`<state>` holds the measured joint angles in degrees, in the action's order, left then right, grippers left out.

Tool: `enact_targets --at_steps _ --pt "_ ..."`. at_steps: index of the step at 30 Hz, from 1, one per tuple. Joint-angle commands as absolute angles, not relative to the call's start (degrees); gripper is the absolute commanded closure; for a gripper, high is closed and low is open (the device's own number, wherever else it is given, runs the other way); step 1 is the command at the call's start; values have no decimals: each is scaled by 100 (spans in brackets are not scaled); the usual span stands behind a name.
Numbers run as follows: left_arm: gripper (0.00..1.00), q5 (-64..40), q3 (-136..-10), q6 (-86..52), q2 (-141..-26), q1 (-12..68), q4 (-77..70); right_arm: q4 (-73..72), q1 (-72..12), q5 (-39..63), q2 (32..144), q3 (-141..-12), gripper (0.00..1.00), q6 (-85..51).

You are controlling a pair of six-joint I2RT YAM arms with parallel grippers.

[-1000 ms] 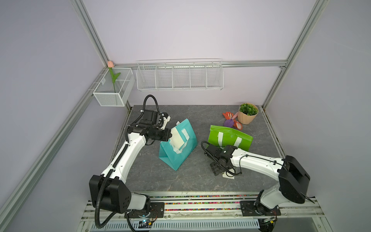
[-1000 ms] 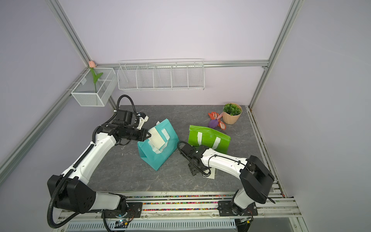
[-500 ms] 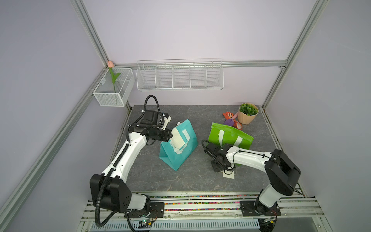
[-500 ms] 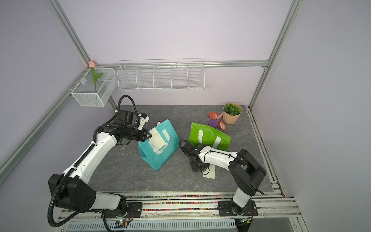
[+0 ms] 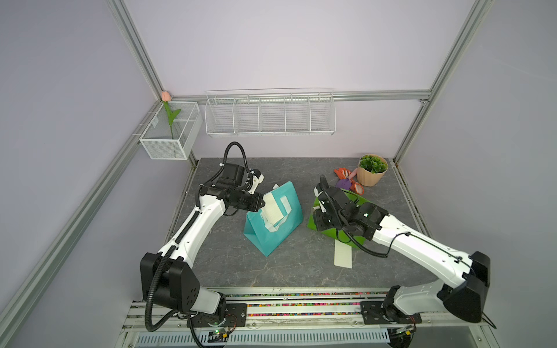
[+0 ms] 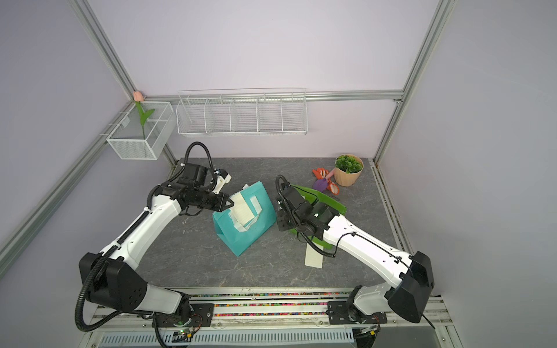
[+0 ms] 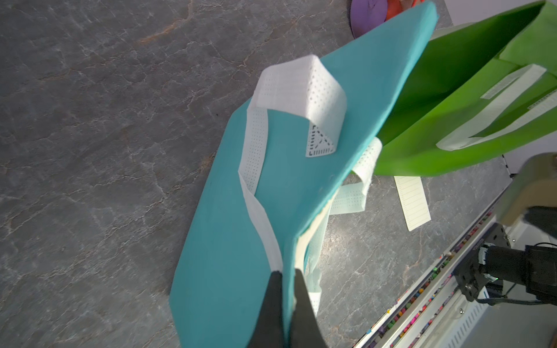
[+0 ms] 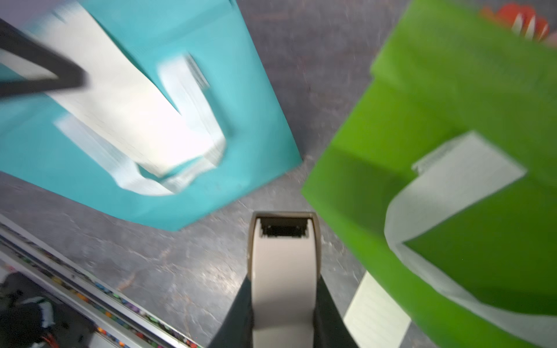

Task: Staple the receipts to the bags
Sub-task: Pick up the stapler from the center of the board, then place the stapler in the takeout bag.

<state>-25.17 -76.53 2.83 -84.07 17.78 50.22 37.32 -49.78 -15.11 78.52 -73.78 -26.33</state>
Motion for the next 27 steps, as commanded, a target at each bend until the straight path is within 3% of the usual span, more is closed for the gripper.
enact_targets --at_steps 1,7,13,27 --pt "100 -2836 -7827 348 -8554 1843 5317 2351 -5019 -1432 8009 -7397 92 -2424" --pt "100 -2904 -7982 247 -8689 1974 5319 688 -5117 -1197 8641 -7650 94 -2263" --pt "100 -3015 -7989 150 -8706 1974 5263 -695 -5394 -1635 9186 -7696 94 -1863" --pt "100 -3355 -7943 51 -8613 1815 5137 -1484 -5517 -1962 10195 -7921 94 -1671"
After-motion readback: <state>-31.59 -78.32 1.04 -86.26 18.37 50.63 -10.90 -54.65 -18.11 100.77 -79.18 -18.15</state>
